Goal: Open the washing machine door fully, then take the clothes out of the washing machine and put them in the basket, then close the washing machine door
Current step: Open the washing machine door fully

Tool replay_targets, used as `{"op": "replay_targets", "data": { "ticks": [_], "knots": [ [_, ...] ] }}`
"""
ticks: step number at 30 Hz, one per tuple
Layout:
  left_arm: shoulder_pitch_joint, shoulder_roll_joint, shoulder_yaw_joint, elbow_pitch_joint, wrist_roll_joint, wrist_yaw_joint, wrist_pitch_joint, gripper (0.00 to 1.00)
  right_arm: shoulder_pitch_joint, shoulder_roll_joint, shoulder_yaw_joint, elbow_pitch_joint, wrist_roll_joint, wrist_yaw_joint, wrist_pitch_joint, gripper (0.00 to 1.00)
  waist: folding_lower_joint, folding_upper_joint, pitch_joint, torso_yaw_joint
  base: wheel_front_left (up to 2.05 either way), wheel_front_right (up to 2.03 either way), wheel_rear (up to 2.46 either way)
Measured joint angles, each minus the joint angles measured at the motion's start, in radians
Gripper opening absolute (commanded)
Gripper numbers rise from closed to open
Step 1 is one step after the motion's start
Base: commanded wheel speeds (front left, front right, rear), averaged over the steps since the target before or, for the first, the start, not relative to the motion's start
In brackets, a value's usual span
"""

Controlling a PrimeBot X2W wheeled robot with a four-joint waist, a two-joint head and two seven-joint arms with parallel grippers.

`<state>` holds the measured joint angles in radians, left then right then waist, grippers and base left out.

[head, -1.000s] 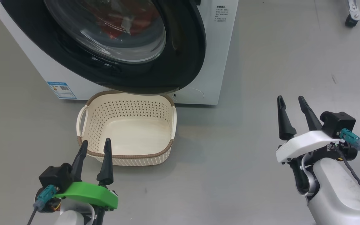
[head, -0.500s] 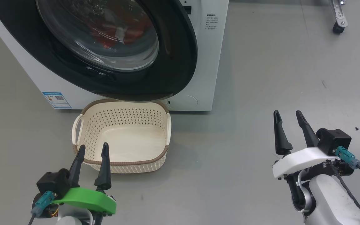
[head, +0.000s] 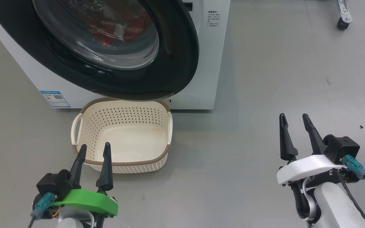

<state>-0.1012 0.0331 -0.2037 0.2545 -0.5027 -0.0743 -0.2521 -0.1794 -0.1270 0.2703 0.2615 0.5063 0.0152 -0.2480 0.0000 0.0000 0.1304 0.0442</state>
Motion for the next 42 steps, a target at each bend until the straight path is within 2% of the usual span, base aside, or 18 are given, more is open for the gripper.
{"op": "replay_targets", "data": {
  "ticks": [42],
  "knots": [
    [0.0,0.0,-0.005,-0.004,0.001,0.0,0.0,1.0,0.052,0.029,-0.051,-0.067,-0.069,0.01,0.0,1.0,0.0,0.0,0.023,0.01,0.0,0.0,0.0]
  ]
}}
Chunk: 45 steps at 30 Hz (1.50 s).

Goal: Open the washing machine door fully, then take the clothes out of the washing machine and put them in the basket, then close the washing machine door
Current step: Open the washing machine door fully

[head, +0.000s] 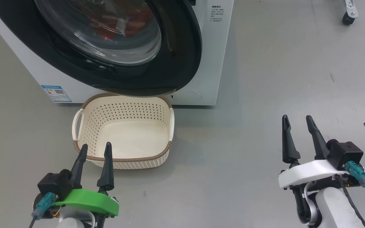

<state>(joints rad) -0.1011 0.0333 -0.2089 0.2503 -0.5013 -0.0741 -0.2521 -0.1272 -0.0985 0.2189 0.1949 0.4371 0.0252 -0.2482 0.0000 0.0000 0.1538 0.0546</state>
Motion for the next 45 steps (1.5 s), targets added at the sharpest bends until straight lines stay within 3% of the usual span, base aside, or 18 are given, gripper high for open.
{"op": "replay_targets", "data": {
  "ticks": [22,23,25,26,39,45],
  "knots": [
    [0.0,0.0,-0.015,0.003,0.0,0.0,0.0,1.0,0.008,0.009,-0.027,-0.002,-0.009,0.009,0.0,1.0,0.0,0.0,0.001,0.012,0.0,0.0,0.0],
    [0.0,0.0,-0.019,0.003,0.0,0.0,0.0,1.0,0.008,0.009,-0.031,-0.005,-0.009,0.009,0.0,0.73,0.0,0.0,0.004,0.014,0.0,0.0,0.0],
    [0.0,0.0,-0.02,0.002,0.0,0.0,0.0,1.0,0.007,0.008,-0.036,-0.008,-0.009,0.009,0.0,0.08,0.0,0.0,0.01,0.018,0.0,0.0,0.0],
    [0.0,0.0,-0.02,0.002,0.0,0.0,0.0,1.0,0.004,0.008,-0.038,-0.011,-0.009,0.011,0.0,0.0,0.0,0.0,0.014,0.02,0.0,0.0,0.0],
    [-0.012,0.0,-0.056,0.0,0.001,-0.003,0.0,1.0,-0.196,-0.026,-0.038,-0.016,0.021,0.056,0.049,0.0,0.0,0.0,0.08,0.063,0.0,0.0,0.0],
    [-0.04,0.0,-0.081,0.0,0.001,-0.01,0.0,1.0,-0.316,-0.004,-0.076,0.006,0.183,0.071,0.143,0.0,0.0,0.0,0.111,0.096,0.0,0.0,0.0]
  ]
}}
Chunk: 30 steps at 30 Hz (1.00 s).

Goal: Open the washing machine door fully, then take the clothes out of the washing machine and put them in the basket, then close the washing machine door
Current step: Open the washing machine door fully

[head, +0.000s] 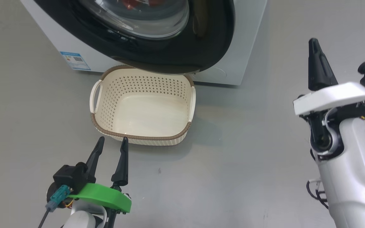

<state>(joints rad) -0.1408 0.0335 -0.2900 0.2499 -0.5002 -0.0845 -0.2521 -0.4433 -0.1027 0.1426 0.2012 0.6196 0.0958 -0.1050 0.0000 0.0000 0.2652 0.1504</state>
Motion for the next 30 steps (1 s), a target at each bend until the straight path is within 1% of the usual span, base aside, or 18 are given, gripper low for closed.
{"op": "replay_targets", "data": {
  "ticks": [3,9,12,18,21,25,30],
  "knots": [
    [-0.005,0.0,-0.007,0.001,-0.001,0.0,0.0,1.0,-0.052,0.012,-0.025,0.026,0.083,0.007,0.054,0.0,0.0,0.0,0.013,0.019,0.0,0.0,0.0],
    [-0.013,0.0,-0.019,0.002,-0.011,-0.001,0.0,1.0,-0.166,0.012,-0.079,0.074,0.214,0.007,0.168,0.0,0.0,0.0,0.037,0.057,0.0,0.0,0.0],
    [-0.023,0.0,-0.022,0.002,-0.019,-0.001,0.0,1.0,-0.214,0.012,-0.095,0.111,0.285,0.005,0.245,0.0,0.0,0.0,0.048,0.076,0.0,0.0,0.0],
    [-0.033,0.0,-0.027,0.001,-0.027,-0.001,0.0,1.0,-0.313,0.017,-0.133,0.168,0.39,-0.03,0.356,0.0,0.0,0.0,0.073,0.107,0.0,0.0,0.0],
    [-0.042,0.0,-0.03,0.001,-0.031,-0.002,0.0,1.0,-0.389,0.018,-0.151,0.19,0.442,-0.057,0.41,0.0,0.0,0.0,0.089,0.124,0.0,0.0,0.0],
    [-0.058,0.0,-0.026,0.001,-0.035,-0.002,0.0,1.0,-0.442,0.018,-0.162,0.223,0.474,-0.091,0.463,0.0,0.0001,0.0,0.104,0.138,0.0,0.0,0.0],
    [-0.074,-0.001,-0.023,0.0,-0.036,-0.002,0.0,1.0,-0.489,0.018,-0.166,0.261,0.506,-0.119,0.517,0.0,0.0001,0.0,0.119,0.154,0.0,0.0,0.0]
  ]
}}
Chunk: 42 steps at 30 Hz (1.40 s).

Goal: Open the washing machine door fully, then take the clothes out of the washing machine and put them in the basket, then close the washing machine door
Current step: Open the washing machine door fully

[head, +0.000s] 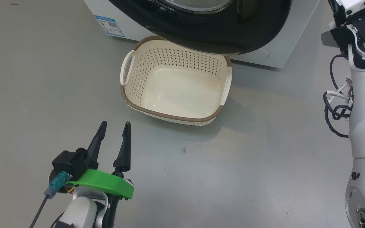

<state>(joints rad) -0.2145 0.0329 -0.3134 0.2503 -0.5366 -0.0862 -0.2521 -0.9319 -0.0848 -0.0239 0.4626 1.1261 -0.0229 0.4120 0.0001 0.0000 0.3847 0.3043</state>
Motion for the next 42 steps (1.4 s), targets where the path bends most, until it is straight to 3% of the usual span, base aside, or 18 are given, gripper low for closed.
{"op": "replay_targets", "data": {
  "ticks": [28,42],
  "knots": [
    [-0.011,-0.001,0.01,0.011,-0.011,-0.004,0.0,1.0,-0.09,-0.007,-0.009,0.164,0.163,-0.05,0.231,0.0,0.0,0.0,0.015,0.039,0.0,0.0,0.0],
    [-0.012,-0.001,0.007,0.028,-0.011,-0.004,0.0,1.0,-0.074,-0.002,-0.015,0.221,0.195,-0.051,0.287,0.0,0.0,0.0,-0.024,0.043,0.0,0.0,0.0]
  ]
}}
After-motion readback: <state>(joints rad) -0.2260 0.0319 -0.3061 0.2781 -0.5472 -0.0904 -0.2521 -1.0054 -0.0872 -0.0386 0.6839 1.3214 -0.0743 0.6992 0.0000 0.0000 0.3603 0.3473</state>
